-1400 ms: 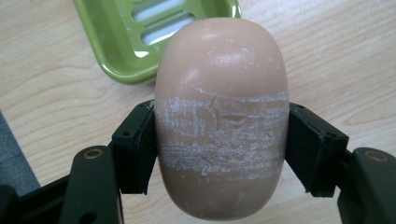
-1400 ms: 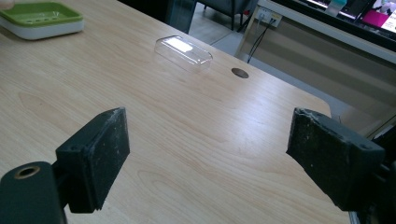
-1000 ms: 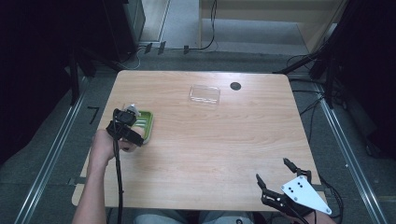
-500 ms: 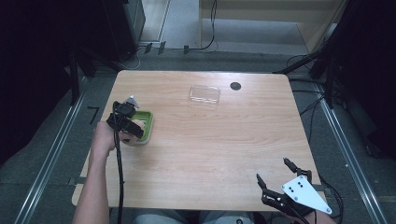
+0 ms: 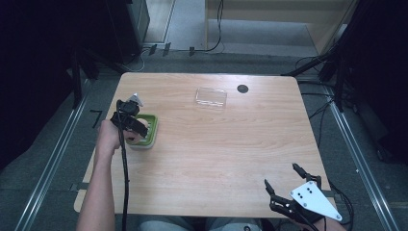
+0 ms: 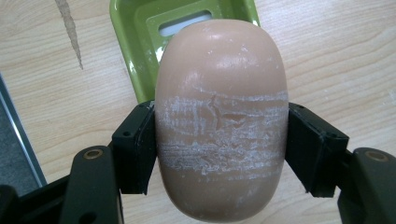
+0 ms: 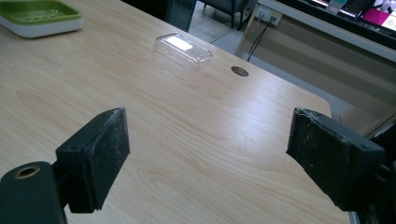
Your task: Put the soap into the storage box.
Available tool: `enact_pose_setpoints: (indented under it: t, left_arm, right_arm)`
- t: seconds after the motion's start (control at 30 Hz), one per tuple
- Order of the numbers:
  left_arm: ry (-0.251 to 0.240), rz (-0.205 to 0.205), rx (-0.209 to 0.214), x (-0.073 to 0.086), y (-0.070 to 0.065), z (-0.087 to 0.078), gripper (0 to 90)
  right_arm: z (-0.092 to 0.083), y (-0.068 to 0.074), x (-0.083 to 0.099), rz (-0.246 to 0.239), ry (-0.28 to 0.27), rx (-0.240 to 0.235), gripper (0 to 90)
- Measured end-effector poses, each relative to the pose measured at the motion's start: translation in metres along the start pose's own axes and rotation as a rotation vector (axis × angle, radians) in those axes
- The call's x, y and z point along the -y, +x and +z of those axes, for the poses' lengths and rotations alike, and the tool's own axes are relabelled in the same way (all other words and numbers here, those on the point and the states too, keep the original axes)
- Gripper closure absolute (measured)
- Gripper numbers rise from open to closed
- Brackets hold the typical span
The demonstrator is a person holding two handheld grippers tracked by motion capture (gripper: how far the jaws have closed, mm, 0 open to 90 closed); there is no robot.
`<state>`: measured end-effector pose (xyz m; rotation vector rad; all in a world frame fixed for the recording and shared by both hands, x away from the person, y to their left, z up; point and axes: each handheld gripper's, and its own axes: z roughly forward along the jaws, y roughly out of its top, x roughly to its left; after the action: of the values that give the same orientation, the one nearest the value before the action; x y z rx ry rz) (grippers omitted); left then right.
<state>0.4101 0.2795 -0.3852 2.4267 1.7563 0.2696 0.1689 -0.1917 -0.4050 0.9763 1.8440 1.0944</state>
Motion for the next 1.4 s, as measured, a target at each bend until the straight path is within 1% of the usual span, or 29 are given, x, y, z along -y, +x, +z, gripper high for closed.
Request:
enact_pose_setpoints:
  t: [0.03, 0.1, 0.23, 0.3, 0.47, 0.57, 0.73, 0.87, 0.9, 0.97, 1.07, 1.13, 1.2, 1.27, 1.4]
  left_arm:
    - [0.000, -0.004, 0.002, -0.001, 0.001, 0.001, 33.7]
    - [0.000, -0.011, -0.008, -0.002, 0.001, 0.003, 33.7]
    - [-0.004, -0.024, -0.003, -0.005, 0.002, 0.006, 33.7]
    - [-0.006, -0.026, -0.003, -0.007, 0.002, 0.009, 33.7]
    - [0.014, -0.028, -0.007, -0.011, 0.002, 0.016, 33.7]
    - [0.017, -0.028, -0.019, -0.013, 0.002, 0.020, 33.7]
    - [0.014, -0.050, -0.028, -0.016, 0.003, 0.026, 33.7]
    - [0.009, -0.071, -0.015, -0.016, 0.006, 0.030, 33.7]
    - [0.001, -0.078, -0.017, -0.016, 0.006, 0.031, 33.7]
    - [0.000, -0.083, -0.020, -0.016, 0.007, 0.033, 33.7]
    - [-0.010, -0.094, -0.009, -0.017, 0.008, 0.035, 33.7]
    - [-0.011, -0.096, -0.016, -0.017, 0.007, 0.038, 33.7]
    - [-0.018, -0.104, -0.011, -0.018, 0.006, 0.040, 33.7]
    - [-0.020, -0.102, -0.014, -0.018, 0.006, 0.041, 33.6]
    - [-0.013, -0.108, -0.011, -0.018, 0.006, 0.044, 33.6]
  right_arm:
    - [0.000, 0.000, 0.000, -0.001, 0.000, 0.000, 13.3]
    - [0.000, 0.000, 0.000, -0.002, 0.001, 0.000, 13.3]
    - [-0.001, 0.000, 0.000, -0.002, 0.003, 0.000, 13.3]
    - [-0.001, 0.000, 0.000, -0.002, 0.004, 0.000, 13.3]
    - [-0.001, -0.001, 0.001, 0.003, 0.004, 0.004, 13.3]
    - [-0.001, -0.001, 0.001, 0.002, 0.005, 0.004, 13.3]
    - [-0.001, -0.001, 0.001, 0.001, 0.005, 0.004, 13.3]
    - [-0.002, -0.001, 0.001, 0.001, 0.004, 0.007, 13.3]
    - [-0.002, -0.001, 0.001, 0.002, 0.003, 0.008, 13.3]
    - [-0.002, -0.001, 0.001, 0.000, 0.004, 0.008, 13.3]
    - [-0.002, -0.001, 0.001, 0.000, 0.003, 0.007, 13.3]
    - [-0.002, -0.001, 0.001, 0.000, 0.004, 0.006, 13.3]
    - [-0.002, -0.001, 0.001, 0.001, 0.006, 0.007, 13.3]
    - [-0.002, -0.001, 0.001, 0.000, 0.006, 0.007, 13.3]
    - [-0.002, -0.001, 0.001, 0.000, 0.004, 0.007, 13.3]
